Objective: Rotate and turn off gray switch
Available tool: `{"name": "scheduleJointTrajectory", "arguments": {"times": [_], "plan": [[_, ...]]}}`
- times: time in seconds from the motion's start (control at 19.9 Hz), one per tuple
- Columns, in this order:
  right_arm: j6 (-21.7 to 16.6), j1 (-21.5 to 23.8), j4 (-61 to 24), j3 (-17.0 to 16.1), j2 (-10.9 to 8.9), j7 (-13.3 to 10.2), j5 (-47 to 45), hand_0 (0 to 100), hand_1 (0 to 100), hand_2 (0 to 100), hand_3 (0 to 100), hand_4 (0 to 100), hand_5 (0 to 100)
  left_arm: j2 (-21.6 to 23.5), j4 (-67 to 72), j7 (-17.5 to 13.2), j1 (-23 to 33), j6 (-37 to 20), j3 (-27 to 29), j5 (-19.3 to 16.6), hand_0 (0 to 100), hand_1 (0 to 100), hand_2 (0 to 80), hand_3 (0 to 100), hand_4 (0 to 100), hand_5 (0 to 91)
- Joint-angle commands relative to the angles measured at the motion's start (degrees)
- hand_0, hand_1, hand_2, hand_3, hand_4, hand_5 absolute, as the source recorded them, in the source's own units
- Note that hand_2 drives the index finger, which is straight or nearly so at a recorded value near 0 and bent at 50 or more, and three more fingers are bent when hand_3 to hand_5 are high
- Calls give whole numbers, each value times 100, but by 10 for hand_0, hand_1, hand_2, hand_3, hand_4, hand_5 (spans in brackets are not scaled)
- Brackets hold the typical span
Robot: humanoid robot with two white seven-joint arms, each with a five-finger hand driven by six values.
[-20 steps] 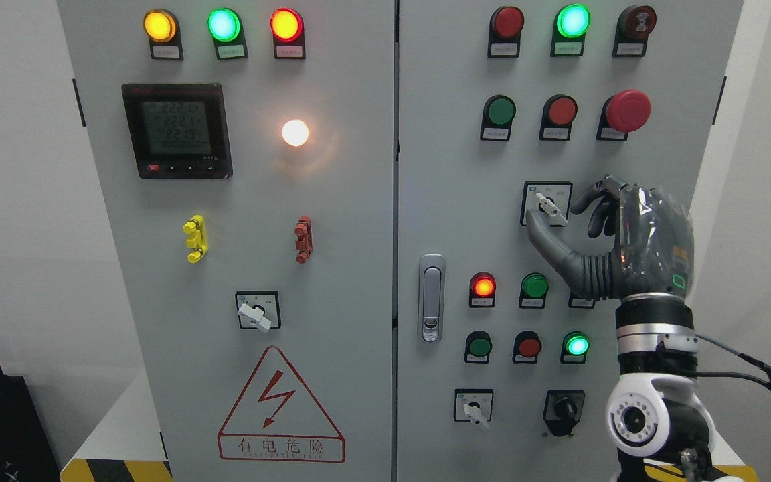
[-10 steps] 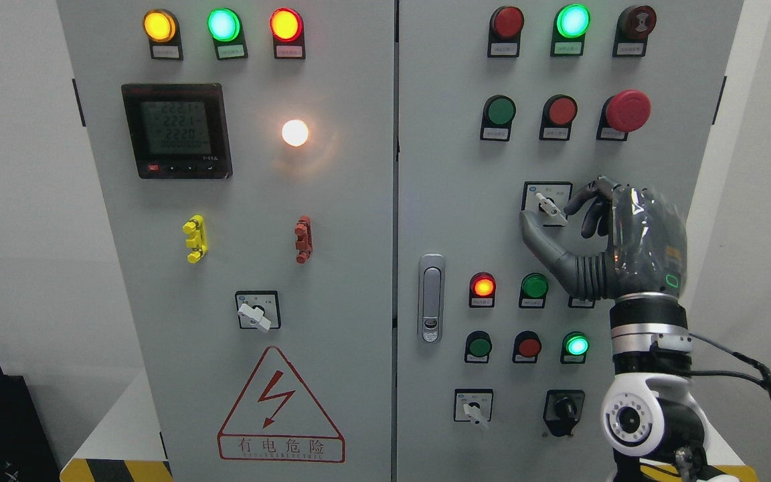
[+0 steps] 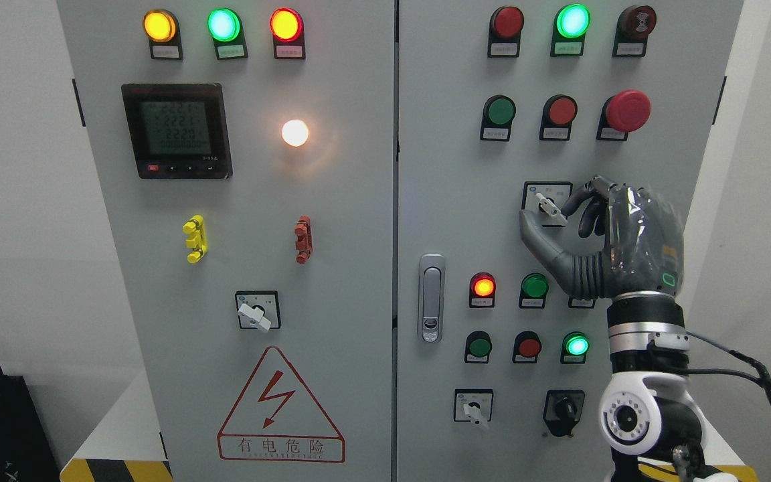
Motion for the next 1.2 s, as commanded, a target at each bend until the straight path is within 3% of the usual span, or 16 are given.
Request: {"name": "scheduleJointTrajectory", "arguments": {"times": [0.0, 1.15], "plan": [[10, -24, 59, -134, 2, -4, 64, 95, 400, 624, 899, 906, 1000, 0, 79, -7, 0, 5, -9, 0, 120, 389, 0, 0, 0, 0], [19, -147, 208, -134, 2, 4, 91, 101, 431, 675, 913, 911, 1000, 0, 79, 2, 0, 5, -9, 0, 120, 389, 0, 0, 0, 0]]}}
